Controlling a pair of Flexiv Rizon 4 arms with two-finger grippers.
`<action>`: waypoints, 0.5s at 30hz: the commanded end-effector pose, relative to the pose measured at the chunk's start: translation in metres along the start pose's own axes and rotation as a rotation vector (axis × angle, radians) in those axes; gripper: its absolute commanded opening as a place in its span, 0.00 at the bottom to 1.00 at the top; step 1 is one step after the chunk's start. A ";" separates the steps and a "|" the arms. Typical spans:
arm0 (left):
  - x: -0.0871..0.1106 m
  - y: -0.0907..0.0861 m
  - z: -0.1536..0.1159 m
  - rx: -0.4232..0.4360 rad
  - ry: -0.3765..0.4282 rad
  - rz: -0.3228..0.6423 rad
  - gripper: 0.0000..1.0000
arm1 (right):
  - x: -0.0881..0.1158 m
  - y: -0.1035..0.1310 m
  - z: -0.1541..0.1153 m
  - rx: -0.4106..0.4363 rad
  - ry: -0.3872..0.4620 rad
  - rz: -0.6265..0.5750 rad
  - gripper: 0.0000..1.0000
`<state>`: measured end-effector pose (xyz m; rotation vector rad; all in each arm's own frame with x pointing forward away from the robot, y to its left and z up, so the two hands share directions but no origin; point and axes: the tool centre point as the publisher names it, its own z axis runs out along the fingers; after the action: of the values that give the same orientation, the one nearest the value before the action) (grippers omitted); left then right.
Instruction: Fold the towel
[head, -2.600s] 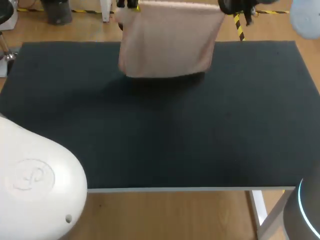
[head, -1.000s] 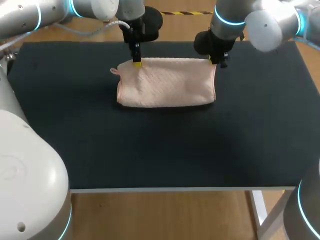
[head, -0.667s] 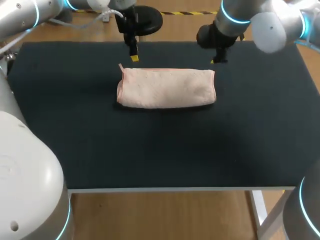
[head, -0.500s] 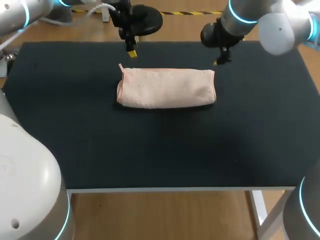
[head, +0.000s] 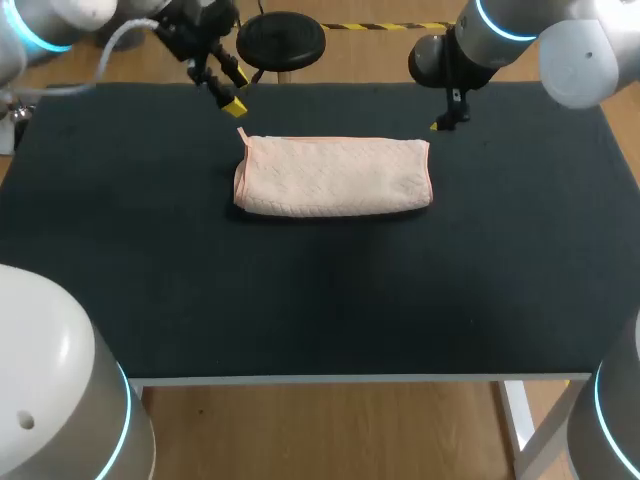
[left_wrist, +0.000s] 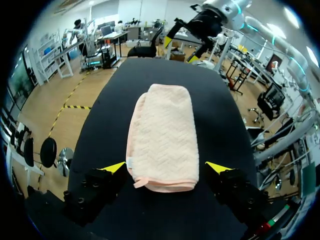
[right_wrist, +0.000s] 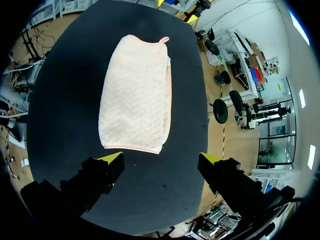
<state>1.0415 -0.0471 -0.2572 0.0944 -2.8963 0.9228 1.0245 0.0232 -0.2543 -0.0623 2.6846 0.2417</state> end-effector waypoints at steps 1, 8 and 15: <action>0.014 0.004 -0.006 0.063 -0.078 0.022 1.00 | 0.000 -0.005 -0.010 -0.027 0.018 0.012 1.00; 0.015 0.004 -0.006 0.036 -0.068 0.045 1.00 | 0.000 -0.005 -0.010 -0.027 0.018 0.012 1.00; 0.015 0.004 -0.006 0.036 -0.068 0.045 1.00 | 0.000 -0.005 -0.010 -0.027 0.018 0.012 1.00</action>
<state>1.0266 -0.0407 -0.2524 0.0660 -2.9572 0.9973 1.0204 0.0177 -0.2471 -0.0568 2.6990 0.2824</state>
